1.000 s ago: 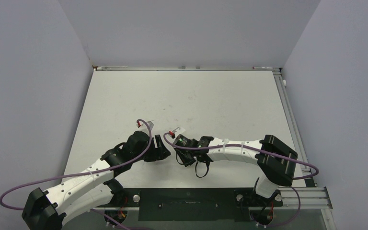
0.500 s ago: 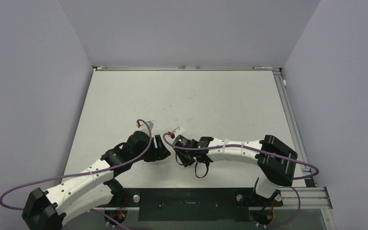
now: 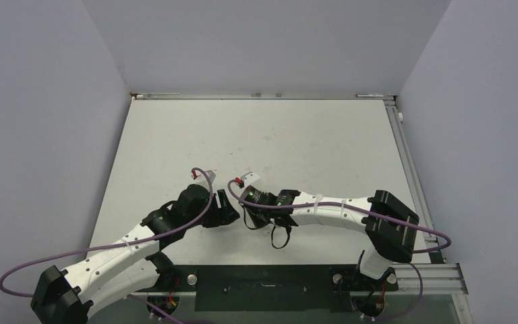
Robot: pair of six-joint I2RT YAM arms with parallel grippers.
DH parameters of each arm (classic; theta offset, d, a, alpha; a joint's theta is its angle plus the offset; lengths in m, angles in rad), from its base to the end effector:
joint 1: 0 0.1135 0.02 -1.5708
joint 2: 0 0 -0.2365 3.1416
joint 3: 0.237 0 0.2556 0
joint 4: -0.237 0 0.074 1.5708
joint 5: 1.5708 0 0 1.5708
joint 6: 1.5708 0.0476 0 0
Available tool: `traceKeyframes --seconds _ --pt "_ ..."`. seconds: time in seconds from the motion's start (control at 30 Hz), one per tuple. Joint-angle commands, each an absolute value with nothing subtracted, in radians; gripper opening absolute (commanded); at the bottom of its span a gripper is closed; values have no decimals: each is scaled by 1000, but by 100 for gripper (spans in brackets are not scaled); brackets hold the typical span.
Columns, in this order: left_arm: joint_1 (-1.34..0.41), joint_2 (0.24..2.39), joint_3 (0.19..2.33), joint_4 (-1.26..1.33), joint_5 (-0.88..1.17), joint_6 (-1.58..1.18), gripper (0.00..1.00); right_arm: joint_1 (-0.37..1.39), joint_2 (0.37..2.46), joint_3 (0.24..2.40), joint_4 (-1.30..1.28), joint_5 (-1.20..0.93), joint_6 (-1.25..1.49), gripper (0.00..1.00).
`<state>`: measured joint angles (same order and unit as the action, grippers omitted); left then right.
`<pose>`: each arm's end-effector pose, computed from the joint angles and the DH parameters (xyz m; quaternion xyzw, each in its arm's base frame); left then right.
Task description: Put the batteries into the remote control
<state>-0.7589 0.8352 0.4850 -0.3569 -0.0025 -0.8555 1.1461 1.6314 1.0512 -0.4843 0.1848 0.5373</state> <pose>0.1508 -0.1428 0.1810 -0.0444 0.9071 -0.3016 0.2903 0.1454 0.3004 0.1579 -0.2669 0.9266 0.1265 0.2328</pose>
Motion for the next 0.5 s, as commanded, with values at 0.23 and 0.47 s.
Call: traceKeyframes --seconds 0.23,0.47 --pt "-747 826 511 -348 25 -841 58 1113 1656 1118 -438 225 561 13" --pt "-742 833 515 -347 30 -835 58 1093 1699 1133 -419 206 562 9"
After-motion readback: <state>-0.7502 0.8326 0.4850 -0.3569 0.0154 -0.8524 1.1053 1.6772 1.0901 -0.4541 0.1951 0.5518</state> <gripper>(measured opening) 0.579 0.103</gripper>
